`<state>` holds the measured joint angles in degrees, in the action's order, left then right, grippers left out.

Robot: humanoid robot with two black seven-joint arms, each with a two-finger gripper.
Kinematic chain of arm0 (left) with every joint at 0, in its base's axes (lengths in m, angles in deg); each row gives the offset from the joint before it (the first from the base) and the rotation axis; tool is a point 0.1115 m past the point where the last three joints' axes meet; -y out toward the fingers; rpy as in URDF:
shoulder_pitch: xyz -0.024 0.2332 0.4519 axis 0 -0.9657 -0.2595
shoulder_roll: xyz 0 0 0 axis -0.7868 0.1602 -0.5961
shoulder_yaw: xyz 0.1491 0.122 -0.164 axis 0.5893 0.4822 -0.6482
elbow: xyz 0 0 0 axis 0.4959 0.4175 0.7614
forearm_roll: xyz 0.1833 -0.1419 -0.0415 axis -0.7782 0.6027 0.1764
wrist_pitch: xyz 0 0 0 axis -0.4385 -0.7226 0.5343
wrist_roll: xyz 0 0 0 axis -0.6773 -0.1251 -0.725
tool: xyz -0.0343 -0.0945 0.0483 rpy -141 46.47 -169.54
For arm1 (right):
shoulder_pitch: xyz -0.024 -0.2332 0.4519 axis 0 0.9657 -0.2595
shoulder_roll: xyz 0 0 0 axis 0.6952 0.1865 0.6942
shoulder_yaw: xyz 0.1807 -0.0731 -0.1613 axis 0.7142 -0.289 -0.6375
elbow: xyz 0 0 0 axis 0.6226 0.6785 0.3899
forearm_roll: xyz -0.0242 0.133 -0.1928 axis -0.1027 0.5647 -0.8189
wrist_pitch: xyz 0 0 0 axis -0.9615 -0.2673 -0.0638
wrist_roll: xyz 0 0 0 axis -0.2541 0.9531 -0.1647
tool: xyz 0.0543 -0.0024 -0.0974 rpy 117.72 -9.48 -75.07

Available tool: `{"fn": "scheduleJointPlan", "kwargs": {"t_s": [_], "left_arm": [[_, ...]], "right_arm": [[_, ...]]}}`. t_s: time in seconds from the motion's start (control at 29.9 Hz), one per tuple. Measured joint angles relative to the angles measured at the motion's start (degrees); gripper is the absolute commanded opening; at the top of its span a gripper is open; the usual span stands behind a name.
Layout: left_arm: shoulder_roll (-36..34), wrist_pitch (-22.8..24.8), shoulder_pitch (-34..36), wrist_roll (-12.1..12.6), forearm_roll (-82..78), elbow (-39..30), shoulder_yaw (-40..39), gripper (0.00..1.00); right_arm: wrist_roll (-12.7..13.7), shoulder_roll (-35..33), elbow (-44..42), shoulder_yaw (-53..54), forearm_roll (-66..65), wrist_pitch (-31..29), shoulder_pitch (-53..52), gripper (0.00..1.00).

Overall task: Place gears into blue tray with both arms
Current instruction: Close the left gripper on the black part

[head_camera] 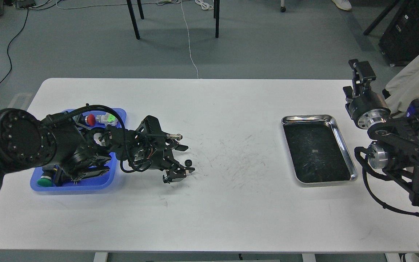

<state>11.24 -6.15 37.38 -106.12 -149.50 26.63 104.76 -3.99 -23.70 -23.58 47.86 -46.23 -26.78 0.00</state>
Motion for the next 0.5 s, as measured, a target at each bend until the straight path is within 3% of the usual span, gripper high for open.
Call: {"fn": "scheduleJointPlan", "kwargs": {"t_s": [0.23, 0.5], "left_arm": [[0.1, 0.1, -0.5, 0.0, 0.0, 0.5, 0.1, 0.56], [0.2, 0.3, -1.8, 0.0, 0.0, 2.9, 0.1, 0.53]], "right_arm": [[0.0, 0.0, 0.0, -0.3, 0.0, 0.0, 0.0, 0.95], [0.0, 0.0, 0.0, -0.5, 0.0, 0.0, 0.1, 0.95]]}}
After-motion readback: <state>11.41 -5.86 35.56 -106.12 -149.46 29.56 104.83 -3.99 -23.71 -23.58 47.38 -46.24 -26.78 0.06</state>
